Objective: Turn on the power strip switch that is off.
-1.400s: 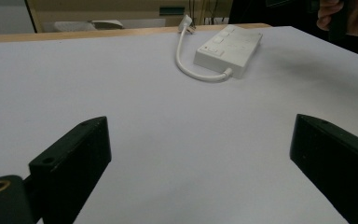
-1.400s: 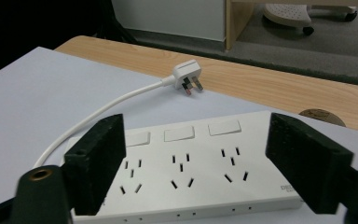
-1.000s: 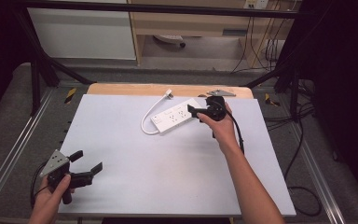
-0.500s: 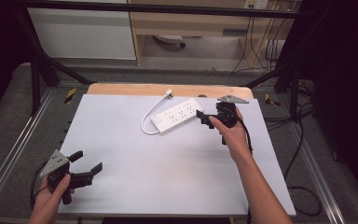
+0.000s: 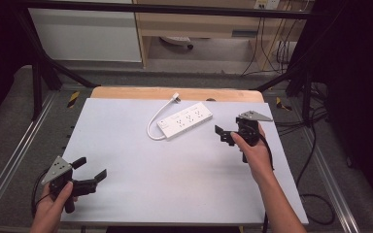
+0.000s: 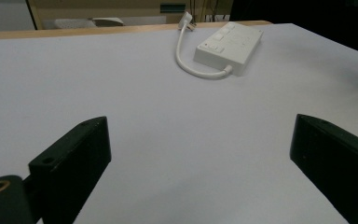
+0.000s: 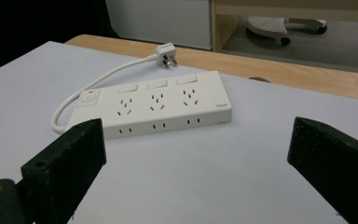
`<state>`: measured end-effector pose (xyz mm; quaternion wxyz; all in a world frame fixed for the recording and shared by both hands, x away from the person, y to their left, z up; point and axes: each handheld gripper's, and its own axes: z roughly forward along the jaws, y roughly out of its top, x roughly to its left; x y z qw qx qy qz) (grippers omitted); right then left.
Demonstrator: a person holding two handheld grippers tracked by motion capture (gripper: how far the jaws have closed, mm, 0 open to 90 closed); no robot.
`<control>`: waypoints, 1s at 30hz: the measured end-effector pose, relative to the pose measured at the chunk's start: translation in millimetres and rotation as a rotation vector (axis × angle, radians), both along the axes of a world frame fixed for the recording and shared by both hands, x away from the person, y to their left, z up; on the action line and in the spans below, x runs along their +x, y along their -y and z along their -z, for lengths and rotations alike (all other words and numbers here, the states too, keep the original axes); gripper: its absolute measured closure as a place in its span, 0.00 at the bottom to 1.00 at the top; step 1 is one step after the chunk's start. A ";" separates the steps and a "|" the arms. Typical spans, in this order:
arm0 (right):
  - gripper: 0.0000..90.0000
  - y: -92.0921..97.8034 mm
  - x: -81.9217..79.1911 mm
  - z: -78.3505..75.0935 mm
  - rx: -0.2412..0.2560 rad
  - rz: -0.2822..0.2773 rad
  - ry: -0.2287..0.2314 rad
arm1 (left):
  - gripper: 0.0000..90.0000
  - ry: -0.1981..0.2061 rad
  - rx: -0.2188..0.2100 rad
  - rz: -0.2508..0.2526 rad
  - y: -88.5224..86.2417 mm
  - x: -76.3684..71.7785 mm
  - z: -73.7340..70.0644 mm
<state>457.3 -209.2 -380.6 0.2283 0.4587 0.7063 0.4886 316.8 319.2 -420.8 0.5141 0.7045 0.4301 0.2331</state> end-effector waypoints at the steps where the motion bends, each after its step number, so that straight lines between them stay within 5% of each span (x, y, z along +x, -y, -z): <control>1: 0.05 2.1 -3.4 1.2 0.000 -0.001 0.003 | 0.06 0.000 0.000 0.000 -0.1 -0.1 -0.1; 30: 0.04 48.8 -87.7 31.0 -0.002 0.015 0.030 | 0.06 0.002 0.001 0.000 1.0 -2.3 -0.9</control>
